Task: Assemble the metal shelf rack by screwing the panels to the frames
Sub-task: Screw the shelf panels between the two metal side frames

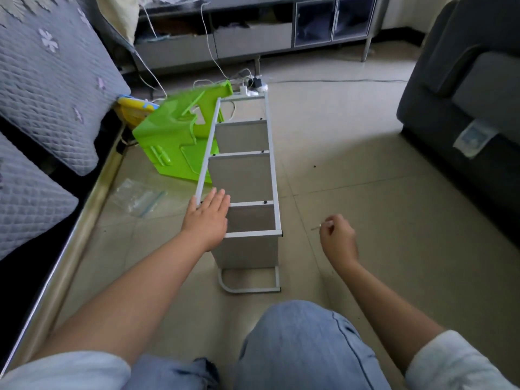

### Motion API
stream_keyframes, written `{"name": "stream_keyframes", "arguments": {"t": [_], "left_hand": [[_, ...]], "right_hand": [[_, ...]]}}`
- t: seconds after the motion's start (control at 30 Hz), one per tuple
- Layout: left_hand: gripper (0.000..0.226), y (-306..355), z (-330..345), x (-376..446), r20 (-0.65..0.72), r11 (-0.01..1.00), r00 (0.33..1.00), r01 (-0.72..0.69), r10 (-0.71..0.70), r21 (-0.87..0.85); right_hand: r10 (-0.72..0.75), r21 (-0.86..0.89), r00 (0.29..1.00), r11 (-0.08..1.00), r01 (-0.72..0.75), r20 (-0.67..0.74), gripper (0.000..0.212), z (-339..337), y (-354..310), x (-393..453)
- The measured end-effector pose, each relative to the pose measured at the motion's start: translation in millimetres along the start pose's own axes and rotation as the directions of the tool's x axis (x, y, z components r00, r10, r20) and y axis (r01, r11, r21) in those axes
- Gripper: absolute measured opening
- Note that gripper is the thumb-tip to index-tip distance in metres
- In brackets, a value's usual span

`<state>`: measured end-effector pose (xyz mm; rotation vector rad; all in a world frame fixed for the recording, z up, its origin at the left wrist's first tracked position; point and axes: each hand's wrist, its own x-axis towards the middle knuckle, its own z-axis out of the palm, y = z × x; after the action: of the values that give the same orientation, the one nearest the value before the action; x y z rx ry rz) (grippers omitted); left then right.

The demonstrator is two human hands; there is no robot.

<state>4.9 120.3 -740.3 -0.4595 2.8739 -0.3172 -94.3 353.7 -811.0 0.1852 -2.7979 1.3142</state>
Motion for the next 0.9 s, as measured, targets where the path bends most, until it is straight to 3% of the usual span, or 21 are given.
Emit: {"name": "stream_keyframes", "arguments": {"t": [0.2, 0.3, 0.43, 0.53, 0.63, 0.73, 0.9], "left_hand": [[0.082, -2, 2, 1, 0.043, 0.934, 0.971, 0.238, -0.235, -0.265], [0.064, -12, 16, -6, 0.002, 0.871, 0.956, 0.267, -0.292, -0.412], [0.053, -20, 25, -12, -0.044, 0.883, 0.967, 0.211, -0.252, -0.420], [0.063, -19, 31, -12, -0.031, 0.873, 0.971, 0.198, -0.236, -0.446], [0.064, -20, 33, -15, -0.006, 0.852, 0.975, 0.190, -0.221, -0.488], [0.064, -21, 32, -16, -0.026, 0.842, 0.974, 0.180, -0.223, -0.509], [0.065, -22, 32, -17, -0.018, 0.825, 0.976, 0.175, -0.219, -0.537]], "right_hand": [[-0.289, 0.223, 0.949, 0.924, 0.312, -0.130, 0.016, -16, -112, 5], [-0.458, 0.200, 0.888, 0.866, 0.458, -0.047, 0.016, -4, -144, -2], [-0.651, 0.100, 0.748, 0.759, 0.643, 0.130, 0.022, 19, -159, -5], [-0.704, 0.052, 0.677, 0.700, 0.712, 0.215, 0.016, 27, -167, -4], [-0.745, 0.025, 0.645, 0.657, 0.753, 0.170, 0.013, 27, -177, -2], [-0.811, 0.020, 0.561, 0.571, 0.820, 0.166, 0.012, 30, -185, 0], [-0.803, -0.008, 0.534, 0.552, 0.834, 0.264, 0.011, 34, -192, -1]]}}
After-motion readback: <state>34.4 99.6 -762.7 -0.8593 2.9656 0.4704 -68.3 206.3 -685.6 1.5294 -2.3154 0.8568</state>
